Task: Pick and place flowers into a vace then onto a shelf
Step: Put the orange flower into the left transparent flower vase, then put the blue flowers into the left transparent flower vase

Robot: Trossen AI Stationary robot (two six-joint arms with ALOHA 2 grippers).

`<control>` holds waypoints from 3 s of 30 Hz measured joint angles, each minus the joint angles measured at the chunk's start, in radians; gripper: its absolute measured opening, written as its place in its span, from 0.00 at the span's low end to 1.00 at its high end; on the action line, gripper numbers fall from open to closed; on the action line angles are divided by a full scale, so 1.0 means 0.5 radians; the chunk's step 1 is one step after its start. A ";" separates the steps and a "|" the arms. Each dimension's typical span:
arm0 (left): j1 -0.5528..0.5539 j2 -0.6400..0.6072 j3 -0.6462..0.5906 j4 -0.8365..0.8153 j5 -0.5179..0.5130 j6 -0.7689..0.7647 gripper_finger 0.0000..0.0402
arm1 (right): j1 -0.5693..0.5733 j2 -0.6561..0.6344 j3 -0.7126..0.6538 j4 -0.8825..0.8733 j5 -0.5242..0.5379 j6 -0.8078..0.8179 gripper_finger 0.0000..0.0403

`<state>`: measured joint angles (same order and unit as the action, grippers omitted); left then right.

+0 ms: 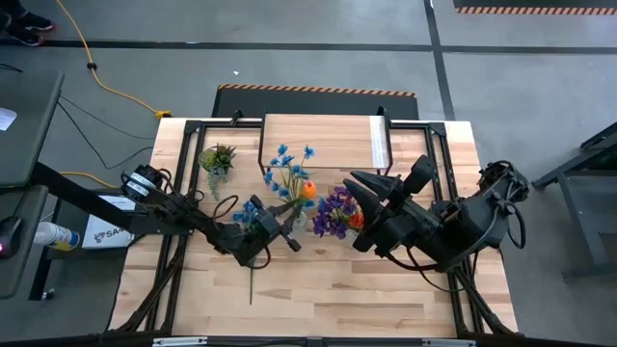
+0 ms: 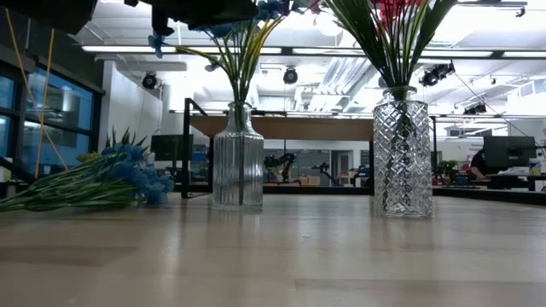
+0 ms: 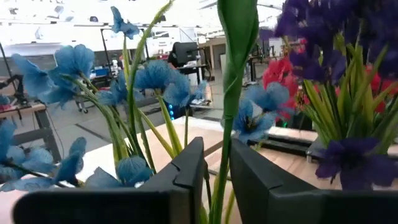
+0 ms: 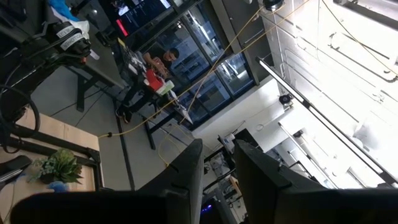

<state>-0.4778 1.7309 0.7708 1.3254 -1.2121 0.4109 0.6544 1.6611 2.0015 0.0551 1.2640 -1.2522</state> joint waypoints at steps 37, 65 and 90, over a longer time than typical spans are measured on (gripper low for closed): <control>-0.150 0.001 0.001 -0.052 -0.179 -0.153 0.34 | 0.002 0.001 0.001 -0.027 0.001 0.082 0.21; -0.268 0.001 0.002 -0.236 -0.525 -0.250 0.34 | 0.002 0.001 0.000 -0.027 -0.011 0.082 0.21; -0.696 -0.135 0.002 -0.186 -0.723 -0.015 0.34 | 0.002 0.001 0.000 -0.028 -0.014 0.076 0.21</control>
<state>-0.8259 1.6633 0.7715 1.2323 -1.5734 0.4032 0.6552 1.6615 2.0017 0.0410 1.2570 -1.2140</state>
